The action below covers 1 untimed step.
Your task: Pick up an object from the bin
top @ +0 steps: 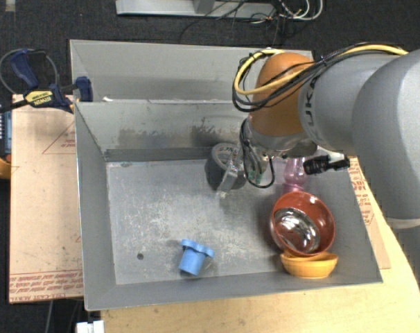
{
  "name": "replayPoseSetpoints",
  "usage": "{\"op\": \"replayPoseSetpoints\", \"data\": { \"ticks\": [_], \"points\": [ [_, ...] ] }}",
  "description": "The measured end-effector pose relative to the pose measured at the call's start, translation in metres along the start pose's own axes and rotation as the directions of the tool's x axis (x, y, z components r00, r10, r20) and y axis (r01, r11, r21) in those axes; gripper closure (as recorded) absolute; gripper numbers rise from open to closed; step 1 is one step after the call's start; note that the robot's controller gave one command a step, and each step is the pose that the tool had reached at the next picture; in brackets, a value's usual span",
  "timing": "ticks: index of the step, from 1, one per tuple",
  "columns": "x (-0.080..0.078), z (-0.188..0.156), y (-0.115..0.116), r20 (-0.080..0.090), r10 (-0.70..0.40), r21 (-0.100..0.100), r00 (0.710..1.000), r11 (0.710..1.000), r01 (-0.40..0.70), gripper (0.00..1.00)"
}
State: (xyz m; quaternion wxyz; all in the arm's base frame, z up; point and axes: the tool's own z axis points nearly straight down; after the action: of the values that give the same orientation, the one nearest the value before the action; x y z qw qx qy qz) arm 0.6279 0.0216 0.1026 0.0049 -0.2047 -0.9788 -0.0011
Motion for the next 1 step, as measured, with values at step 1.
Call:
{"op": "replayPoseSetpoints", "data": {
  "ticks": [1],
  "points": [
    [-0.0001,-0.0073,0.0000,0.001,-0.001,0.000,1.000,1.000,0.001,1.00]
  ]
}}
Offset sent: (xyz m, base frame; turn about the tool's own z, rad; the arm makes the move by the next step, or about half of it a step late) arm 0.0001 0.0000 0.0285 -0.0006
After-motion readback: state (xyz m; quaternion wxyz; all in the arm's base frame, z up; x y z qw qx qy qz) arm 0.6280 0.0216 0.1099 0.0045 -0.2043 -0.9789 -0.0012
